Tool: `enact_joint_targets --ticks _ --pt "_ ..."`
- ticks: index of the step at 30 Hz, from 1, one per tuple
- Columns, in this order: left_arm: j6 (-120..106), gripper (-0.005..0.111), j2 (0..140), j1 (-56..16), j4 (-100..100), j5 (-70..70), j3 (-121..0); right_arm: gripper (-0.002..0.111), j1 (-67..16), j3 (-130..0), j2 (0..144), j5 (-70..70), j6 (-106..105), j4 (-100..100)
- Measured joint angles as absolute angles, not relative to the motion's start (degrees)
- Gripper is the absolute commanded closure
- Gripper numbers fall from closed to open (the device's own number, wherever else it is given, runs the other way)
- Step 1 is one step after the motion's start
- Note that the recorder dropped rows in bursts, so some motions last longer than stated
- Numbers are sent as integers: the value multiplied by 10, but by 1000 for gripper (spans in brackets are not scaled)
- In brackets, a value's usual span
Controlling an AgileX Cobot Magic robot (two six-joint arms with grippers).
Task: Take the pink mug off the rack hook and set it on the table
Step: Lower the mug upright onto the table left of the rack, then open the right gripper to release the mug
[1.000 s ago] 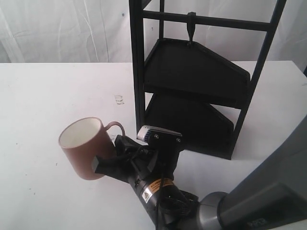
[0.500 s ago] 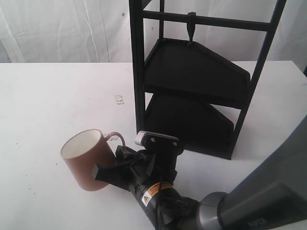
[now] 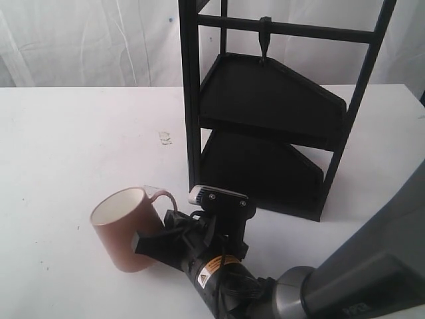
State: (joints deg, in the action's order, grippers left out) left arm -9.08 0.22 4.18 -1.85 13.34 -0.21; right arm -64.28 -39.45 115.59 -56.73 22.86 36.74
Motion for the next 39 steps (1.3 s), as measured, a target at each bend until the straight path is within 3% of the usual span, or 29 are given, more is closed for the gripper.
enact_joint_targets --ticks 5,14,23,39 --pt "-91 107 2 42 -18 133 -2 98 -643 -395 1156 -556 240 367" --pt "-91 107 2 42 -18 133 -2 97 -643 -395 1156 -546 255 370" --pt "-91 107 2 42 -18 133 -2 79 -643 -395 1156 -540 255 376" --pt "-91 107 2 42 -18 133 -2 79 -643 -395 1156 -540 255 376"
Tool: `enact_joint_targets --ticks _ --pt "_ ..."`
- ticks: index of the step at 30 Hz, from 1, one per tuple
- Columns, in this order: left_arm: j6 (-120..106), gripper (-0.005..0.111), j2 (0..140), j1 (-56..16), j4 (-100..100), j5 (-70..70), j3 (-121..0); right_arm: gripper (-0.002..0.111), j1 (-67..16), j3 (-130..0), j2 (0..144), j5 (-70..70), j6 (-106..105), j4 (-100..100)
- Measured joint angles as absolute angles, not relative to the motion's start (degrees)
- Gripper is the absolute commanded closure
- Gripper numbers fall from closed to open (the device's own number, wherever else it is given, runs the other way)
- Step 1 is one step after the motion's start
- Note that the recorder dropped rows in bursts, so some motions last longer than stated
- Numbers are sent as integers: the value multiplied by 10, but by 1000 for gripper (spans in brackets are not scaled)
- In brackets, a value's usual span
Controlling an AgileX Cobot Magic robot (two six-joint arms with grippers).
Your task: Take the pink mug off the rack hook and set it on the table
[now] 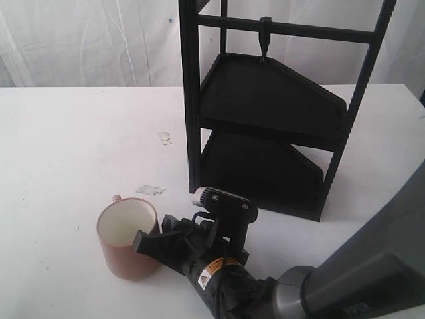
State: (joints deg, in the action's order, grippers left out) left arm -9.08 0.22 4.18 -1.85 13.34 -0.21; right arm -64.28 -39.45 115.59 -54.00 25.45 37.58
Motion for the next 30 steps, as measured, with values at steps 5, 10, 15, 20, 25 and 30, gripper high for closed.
enact_joint_targets --ticks 5,10,15,20,25,30 --pt "-91 107 2 42 -18 133 -2 79 -643 -395 1156 -540 255 375" --pt "-91 107 2 42 -18 133 -2 79 -643 -395 1156 -538 255 375" --pt "-91 107 2 42 -18 133 -2 79 -643 -377 1114 -527 256 373" --pt "-91 107 2 42 -18 133 -2 93 -643 -326 1020 -568 253 333" --pt "-91 107 2 42 -18 133 -2 108 -643 -271 906 -451 18 266" --pt "-91 107 2 42 -18 133 -2 108 -643 -221 843 -305 -67 275"
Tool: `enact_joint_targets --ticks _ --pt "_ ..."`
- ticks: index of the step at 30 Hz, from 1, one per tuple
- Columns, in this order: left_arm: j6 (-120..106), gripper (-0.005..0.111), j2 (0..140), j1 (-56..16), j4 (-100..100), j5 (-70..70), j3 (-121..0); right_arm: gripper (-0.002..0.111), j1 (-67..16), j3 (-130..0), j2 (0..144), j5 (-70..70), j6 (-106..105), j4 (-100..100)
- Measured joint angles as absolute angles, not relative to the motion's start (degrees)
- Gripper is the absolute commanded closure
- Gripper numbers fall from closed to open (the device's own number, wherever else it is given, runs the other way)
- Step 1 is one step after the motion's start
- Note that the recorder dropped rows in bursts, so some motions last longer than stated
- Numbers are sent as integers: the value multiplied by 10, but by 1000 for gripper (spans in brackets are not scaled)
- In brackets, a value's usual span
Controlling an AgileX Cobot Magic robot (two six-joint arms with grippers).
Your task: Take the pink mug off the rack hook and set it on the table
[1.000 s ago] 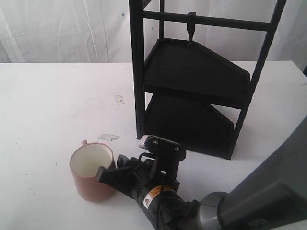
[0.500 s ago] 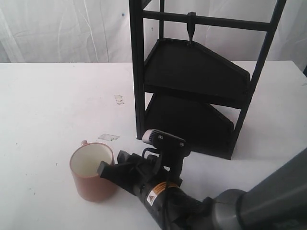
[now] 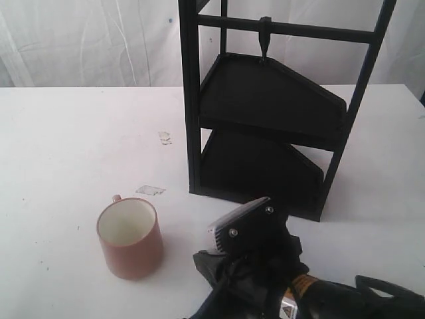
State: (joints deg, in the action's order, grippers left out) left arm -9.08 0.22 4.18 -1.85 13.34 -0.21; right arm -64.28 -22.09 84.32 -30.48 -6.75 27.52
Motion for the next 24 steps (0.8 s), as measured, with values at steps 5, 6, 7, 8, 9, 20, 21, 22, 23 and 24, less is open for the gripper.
enact_joint_targets --ticks 5,6,7,8,9,20,21,22,23,24 --pt "-91 107 2 42 -18 133 -2 108 -632 -204 798 -258 -74 320" --pt "-91 107 2 42 -18 133 -2 108 -625 -204 791 -239 -81 326" --pt "-91 107 2 42 -18 133 -2 108 -613 -204 784 -217 -89 330" --pt "-91 107 2 42 -18 133 -2 108 -598 -204 777 -177 -105 334" --pt "-91 107 2 42 -18 133 -2 108 -580 -204 772 -147 -116 336" --pt "-91 107 2 42 -18 133 -2 108 -236 -199 766 60 -156 342" --pt "-91 107 2 42 -18 133 -2 108 -216 -199 766 64 -156 342" --pt "-91 107 2 42 -18 133 -2 108 -183 -199 758 82 -156 342" --pt "-91 107 2 42 -18 133 -2 108 -164 -199 743 97 -156 342" --pt "-91 107 2 42 -18 133 -2 108 -156 -199 730 104 -156 330"
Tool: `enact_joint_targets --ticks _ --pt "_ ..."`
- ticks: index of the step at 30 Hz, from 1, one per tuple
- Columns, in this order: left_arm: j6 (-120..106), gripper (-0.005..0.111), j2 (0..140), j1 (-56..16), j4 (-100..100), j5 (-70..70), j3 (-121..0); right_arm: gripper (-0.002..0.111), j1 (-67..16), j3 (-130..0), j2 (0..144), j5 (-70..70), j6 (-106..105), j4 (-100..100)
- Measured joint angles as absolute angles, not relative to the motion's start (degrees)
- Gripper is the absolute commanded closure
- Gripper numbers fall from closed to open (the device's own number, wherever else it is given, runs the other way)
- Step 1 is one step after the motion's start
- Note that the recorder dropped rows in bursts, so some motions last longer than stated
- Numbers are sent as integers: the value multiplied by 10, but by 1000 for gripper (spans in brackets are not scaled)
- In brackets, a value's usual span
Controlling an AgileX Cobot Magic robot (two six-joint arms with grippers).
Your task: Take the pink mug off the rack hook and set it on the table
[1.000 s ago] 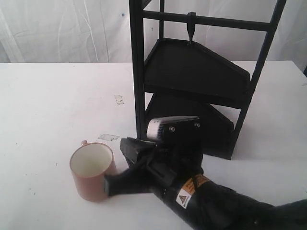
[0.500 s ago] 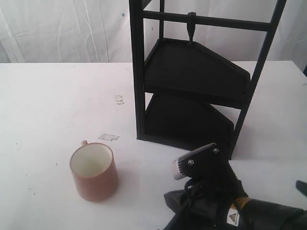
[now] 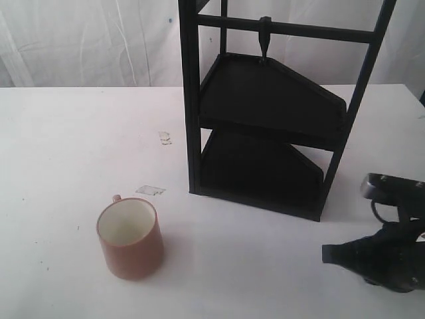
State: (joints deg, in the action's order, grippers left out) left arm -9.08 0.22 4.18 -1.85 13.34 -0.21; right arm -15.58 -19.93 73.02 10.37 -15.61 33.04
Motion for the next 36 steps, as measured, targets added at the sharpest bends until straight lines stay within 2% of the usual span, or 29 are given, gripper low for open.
enact_joint_targets --ticks 10,19,29,36 --pt "-91 107 2 42 -18 133 -2 108 -123 -199 365 111 -156 232" --pt "-91 107 2 42 -18 133 -2 108 -123 -199 126 120 -156 230" --pt "-91 107 2 42 -18 133 -2 108 -117 -182 7 102 -156 228" --pt "-91 107 2 42 -18 133 -2 108 -18 -35 2 -15 -158 197"
